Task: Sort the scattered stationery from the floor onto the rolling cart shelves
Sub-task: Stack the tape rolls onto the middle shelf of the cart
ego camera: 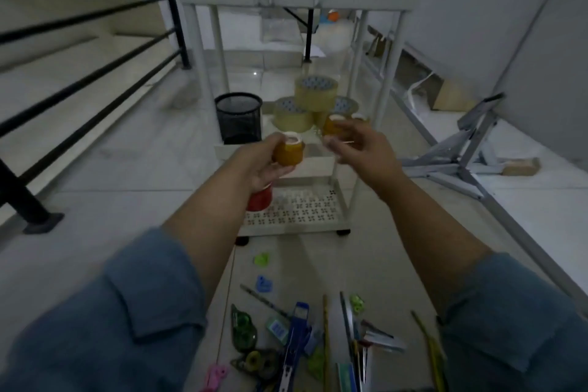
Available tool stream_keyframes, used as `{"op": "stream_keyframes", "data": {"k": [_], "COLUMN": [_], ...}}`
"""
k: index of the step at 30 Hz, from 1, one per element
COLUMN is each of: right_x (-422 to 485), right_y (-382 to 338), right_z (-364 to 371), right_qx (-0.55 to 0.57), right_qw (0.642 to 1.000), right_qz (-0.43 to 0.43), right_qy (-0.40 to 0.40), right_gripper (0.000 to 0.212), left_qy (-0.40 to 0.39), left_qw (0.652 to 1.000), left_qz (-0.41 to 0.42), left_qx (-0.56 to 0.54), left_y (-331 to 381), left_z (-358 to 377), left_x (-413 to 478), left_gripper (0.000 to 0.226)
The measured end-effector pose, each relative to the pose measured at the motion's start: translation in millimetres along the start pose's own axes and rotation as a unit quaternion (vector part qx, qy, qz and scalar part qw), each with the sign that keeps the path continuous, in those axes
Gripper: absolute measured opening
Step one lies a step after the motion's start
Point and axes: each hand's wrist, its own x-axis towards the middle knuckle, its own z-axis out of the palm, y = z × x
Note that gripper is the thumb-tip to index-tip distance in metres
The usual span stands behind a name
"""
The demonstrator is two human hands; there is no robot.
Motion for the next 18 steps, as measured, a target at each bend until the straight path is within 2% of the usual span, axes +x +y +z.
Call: {"op": "stream_keyframes", "data": {"k": [3,5,9,13,15,16,18], "right_x": [16,26,40,47,48,49,49], "right_y": [23,42,69,79,82,84,89], "right_z": [-27,-33,-23,-13,-11,-11,-9], "right_qx": [0.067,0.072,0.089,0.122,0.132,0.133,0.136], "right_qw": [0.979,0.966,0.958,0.957,0.956,0.955,0.953], "right_qz": [0.016,0.062,0.142,0.151,0.154,0.156,0.161], "right_qy": [0.193,0.24,0.233,0.215,0.212,0.213,0.217], "right_gripper": [0.035,0.035,0.041,0.043,0.043,0.043,0.043], "left_qy": [0.01,0.017,0.036,0.054,0.047,0.05,0.067], "left_qw": [0.999,0.997,0.99,0.983,0.978,0.976,0.967], "left_qz": [0.037,0.051,0.021,0.001,-0.014,-0.017,-0.003], "left_qx": [0.017,0.062,0.136,0.176,0.202,0.211,0.246], "left_y": [23,30,29,29,31,31,30], "left_z": [26,43,64,70,72,73,72], "left_x": [17,29,57,79,84,87,97], "left_gripper": [0.043,0.041,0.028,0.035,0.013,0.011,0.02]}}
